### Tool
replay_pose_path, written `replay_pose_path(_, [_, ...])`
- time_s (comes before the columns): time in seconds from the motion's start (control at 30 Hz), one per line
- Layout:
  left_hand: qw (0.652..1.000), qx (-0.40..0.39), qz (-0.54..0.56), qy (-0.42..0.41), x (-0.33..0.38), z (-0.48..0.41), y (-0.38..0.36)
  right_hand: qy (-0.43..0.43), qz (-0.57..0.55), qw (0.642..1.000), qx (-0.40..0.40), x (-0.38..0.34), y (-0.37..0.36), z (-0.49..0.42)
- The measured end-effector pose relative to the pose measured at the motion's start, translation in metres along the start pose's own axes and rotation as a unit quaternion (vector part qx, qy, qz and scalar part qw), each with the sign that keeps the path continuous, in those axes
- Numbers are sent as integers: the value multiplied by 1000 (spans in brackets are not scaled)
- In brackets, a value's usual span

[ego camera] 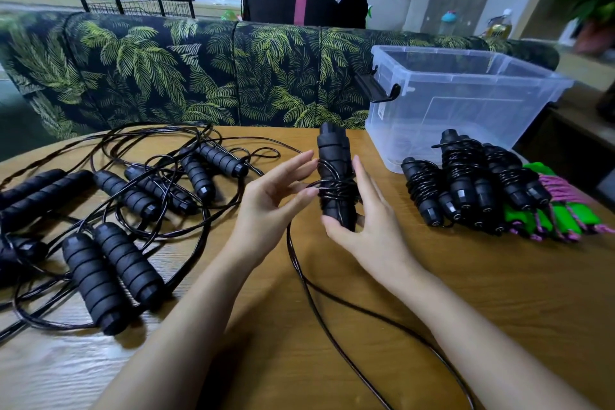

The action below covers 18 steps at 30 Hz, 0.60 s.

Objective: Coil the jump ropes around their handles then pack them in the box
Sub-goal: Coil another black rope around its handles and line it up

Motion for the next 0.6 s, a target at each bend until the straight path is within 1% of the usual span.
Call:
replay_pose_path(0.13, [999, 34, 37, 19, -4, 0, 0, -1, -64, 998, -15, 4, -4, 4])
replay_pose_path(0.23, [995, 44, 67, 67, -10, -1, 0, 9, -103, 994, -38, 6, -4, 9])
replay_pose_path(0.3, [992, 21, 80, 100, -15, -2, -1, 14, -129, 990, -57, 8, -5, 12])
replay_pose_path(0.4, [986, -32, 99, 128, -21, -3, -4, 9, -168, 983, -72, 10, -5, 14])
replay_pose_path(0.47, [984, -36, 106, 141, -24, -3, -5, 9, -176, 981, -81, 11, -5, 13])
replay_pose_path(0.53, [983, -10, 103, 151, -26, -3, -7, 8, -172, 981, -85, 11, -7, 13])
replay_pose_path(0.6, [982, 34, 102, 158, -25, -3, -8, 20, -133, 988, -73, 11, -10, 12])
Point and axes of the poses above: each hand's wrist, its own z-axis away from the middle knuckle, its own y-axis out of the back of the hand, x = y × z, the point moved 3 cm from there along -z, towards the middle knuckle, and after that the axes turned 4 degrees about -z, right-handed, at the moved point
